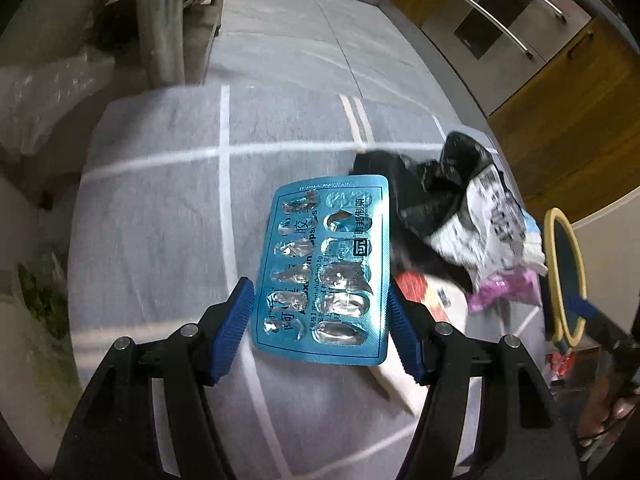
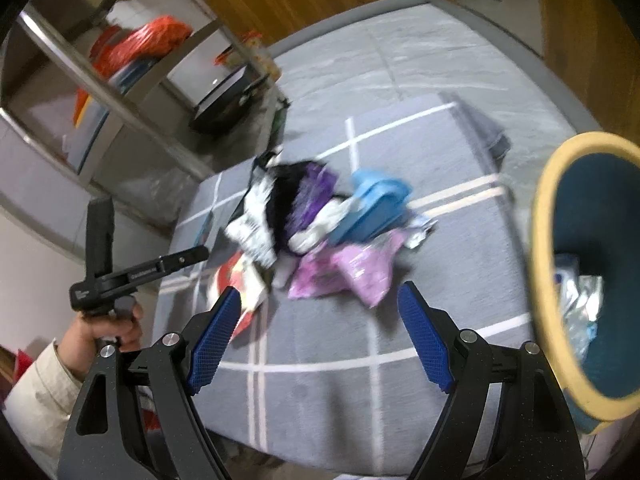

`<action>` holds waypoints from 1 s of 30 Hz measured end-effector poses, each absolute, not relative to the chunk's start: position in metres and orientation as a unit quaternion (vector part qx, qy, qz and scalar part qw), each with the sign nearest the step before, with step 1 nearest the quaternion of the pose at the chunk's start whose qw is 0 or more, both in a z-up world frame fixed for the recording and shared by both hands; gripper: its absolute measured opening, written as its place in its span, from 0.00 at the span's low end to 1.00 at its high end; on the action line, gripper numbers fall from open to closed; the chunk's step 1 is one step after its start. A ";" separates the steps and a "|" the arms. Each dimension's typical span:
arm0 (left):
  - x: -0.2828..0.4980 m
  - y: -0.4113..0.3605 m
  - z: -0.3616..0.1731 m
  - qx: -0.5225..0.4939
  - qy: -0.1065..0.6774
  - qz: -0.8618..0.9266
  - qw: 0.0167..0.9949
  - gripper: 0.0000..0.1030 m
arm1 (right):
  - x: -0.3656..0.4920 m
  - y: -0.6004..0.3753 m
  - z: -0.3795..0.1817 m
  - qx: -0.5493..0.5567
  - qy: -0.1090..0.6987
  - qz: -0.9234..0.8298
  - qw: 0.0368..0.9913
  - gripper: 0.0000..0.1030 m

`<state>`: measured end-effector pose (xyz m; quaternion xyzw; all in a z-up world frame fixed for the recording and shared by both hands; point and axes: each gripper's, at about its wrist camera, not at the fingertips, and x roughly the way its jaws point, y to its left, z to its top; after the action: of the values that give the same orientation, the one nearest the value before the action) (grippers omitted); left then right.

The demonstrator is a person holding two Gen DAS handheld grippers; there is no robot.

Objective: Collect trash
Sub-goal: 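Hold the blister pack with the left tool while the right tool grasps the red-patterned paper cup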

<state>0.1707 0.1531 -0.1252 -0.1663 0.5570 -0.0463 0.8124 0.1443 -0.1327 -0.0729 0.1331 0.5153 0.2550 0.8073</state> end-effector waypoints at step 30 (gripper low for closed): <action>0.126 0.145 -0.140 -0.258 0.573 -0.056 0.776 0.55 | 0.151 -0.030 -0.136 0.157 0.560 0.308 0.753 0.23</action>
<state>0.1262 0.1449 -0.1400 -0.2578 0.5728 -0.0562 0.7760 0.1510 -0.0296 -0.1356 0.1568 0.5596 0.3076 0.7534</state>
